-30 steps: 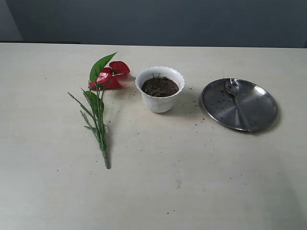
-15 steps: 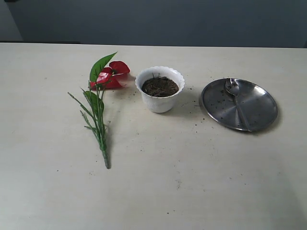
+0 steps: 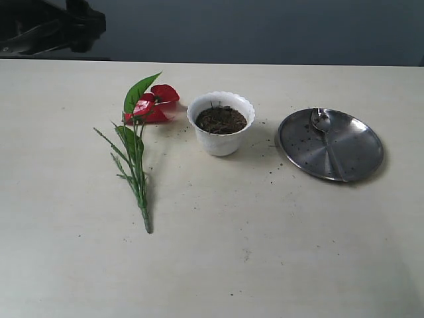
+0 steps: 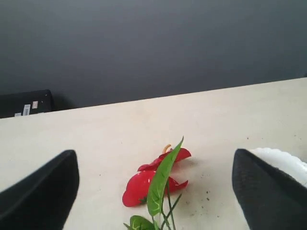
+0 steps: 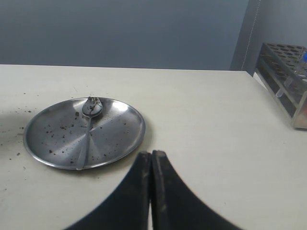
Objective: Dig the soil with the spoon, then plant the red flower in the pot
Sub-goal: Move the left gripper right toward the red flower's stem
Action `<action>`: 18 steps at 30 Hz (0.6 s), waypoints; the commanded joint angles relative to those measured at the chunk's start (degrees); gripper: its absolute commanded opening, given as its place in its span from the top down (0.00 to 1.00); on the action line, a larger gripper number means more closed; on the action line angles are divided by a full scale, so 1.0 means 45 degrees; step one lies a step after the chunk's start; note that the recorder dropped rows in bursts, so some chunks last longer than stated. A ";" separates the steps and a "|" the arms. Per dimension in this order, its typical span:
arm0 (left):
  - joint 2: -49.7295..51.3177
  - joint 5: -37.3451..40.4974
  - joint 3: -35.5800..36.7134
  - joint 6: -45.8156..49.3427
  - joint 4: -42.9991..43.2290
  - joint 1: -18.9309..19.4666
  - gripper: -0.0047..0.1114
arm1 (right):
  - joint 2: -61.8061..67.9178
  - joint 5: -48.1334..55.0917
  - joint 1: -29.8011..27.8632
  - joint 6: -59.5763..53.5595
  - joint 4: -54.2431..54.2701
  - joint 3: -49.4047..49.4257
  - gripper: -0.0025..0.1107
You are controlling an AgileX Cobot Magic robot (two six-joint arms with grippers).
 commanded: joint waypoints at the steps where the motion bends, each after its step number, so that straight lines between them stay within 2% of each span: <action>1: 0.0395 0.0040 -0.0040 0.0026 0.0076 -0.0132 0.26 | -0.0081 -0.0093 -0.0082 -0.0039 0.0032 0.0015 0.98; 11: 0.1141 0.0020 -0.0040 0.0026 -0.0408 -0.0132 0.26 | -0.0081 -0.0093 -0.0082 -0.0039 -0.0012 0.0015 0.98; 18: 0.1202 -0.0908 -0.0040 0.0026 -0.0408 -0.0132 0.27 | -0.0081 -0.0093 -0.0082 -0.0039 -0.0012 0.0015 0.98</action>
